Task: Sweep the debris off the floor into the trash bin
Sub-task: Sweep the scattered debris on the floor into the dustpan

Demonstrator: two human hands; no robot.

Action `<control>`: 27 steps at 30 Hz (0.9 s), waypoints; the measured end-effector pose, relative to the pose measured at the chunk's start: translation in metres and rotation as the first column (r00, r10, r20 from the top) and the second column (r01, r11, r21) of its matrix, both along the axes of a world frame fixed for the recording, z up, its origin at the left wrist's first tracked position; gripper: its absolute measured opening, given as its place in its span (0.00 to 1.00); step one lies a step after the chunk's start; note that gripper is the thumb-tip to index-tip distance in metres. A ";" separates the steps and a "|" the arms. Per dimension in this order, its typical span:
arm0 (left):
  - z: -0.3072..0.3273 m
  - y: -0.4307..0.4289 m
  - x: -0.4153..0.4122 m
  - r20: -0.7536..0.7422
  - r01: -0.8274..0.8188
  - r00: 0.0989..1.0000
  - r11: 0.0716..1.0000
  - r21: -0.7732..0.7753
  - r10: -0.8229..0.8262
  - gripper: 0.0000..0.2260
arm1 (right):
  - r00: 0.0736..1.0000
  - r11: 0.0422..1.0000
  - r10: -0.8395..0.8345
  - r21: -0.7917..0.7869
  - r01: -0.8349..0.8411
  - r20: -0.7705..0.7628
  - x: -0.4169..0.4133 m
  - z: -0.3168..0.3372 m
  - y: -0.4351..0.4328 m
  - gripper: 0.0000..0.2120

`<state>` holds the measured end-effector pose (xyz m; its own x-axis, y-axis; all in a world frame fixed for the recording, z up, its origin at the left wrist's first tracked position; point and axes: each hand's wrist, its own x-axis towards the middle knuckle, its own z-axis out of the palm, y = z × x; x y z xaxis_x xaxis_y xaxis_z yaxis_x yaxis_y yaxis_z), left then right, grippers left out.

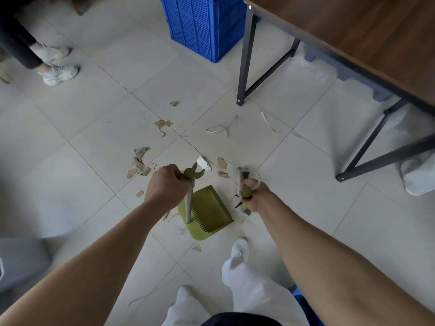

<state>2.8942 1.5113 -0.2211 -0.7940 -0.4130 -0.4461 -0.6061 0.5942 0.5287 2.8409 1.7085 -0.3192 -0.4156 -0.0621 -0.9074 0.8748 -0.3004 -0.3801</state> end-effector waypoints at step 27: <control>-0.014 0.047 -0.230 -0.025 0.177 0.984 0.975 0.137 -0.175 0.13 | 0.972 0.966 -0.236 0.109 0.234 0.008 -0.174 0.001 0.063 0.10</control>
